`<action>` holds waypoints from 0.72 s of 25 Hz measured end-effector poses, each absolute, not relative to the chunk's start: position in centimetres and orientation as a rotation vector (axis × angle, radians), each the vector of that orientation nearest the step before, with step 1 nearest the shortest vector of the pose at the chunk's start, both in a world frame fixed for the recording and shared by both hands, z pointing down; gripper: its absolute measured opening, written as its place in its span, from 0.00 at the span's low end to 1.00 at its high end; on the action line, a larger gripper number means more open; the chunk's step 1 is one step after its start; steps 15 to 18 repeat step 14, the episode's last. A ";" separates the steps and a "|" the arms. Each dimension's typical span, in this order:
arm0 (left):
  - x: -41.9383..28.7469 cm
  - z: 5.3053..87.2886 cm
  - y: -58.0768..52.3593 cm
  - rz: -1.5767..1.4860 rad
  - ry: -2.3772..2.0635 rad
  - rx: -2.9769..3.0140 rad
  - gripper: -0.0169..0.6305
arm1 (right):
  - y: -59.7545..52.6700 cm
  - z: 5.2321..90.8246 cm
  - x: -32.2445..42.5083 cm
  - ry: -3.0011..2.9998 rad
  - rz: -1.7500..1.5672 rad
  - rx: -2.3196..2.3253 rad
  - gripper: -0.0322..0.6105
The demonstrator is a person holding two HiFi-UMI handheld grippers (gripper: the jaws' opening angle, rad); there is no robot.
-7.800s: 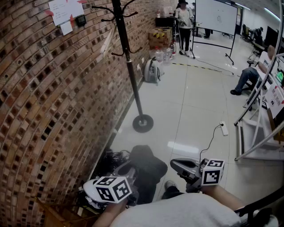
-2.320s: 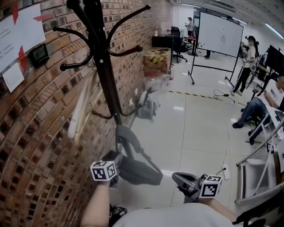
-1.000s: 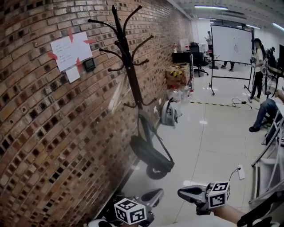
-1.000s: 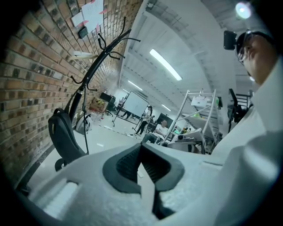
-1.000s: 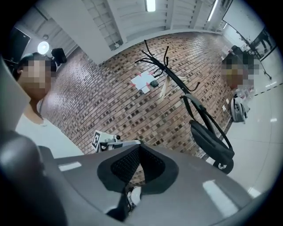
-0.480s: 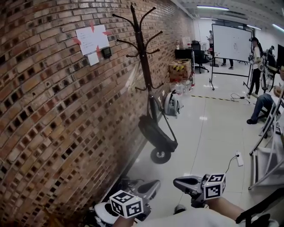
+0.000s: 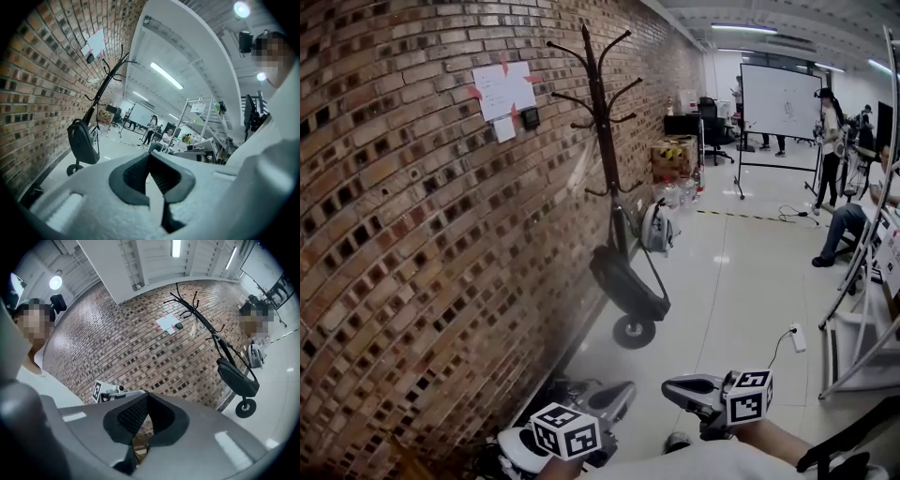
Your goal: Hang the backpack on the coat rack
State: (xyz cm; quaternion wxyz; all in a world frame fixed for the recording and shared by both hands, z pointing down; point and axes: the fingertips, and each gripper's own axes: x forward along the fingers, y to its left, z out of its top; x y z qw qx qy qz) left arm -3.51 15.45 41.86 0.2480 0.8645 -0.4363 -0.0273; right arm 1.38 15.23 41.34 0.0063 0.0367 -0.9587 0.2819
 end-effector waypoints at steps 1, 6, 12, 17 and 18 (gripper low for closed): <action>-3.4 41.9 15.6 -0.075 -1.189 2.352 0.03 | 15.4 41.3 1.5 -2.996 0.887 0.120 0.05; -3.0 42.3 15.7 -0.058 -1.178 2.355 0.03 | 15.7 41.4 2.1 -2.996 0.895 0.139 0.05; -2.6 43.0 15.5 -0.045 -1.175 2.336 0.03 | 15.8 42.1 2.8 -2.992 0.916 0.149 0.05; -2.3 43.1 15.4 -0.039 -1.174 2.338 0.03 | 15.6 42.0 3.1 -2.991 0.916 0.155 0.05; -2.3 43.1 15.4 -0.039 -1.174 2.338 0.03 | 15.6 42.0 3.1 -2.991 0.916 0.155 0.05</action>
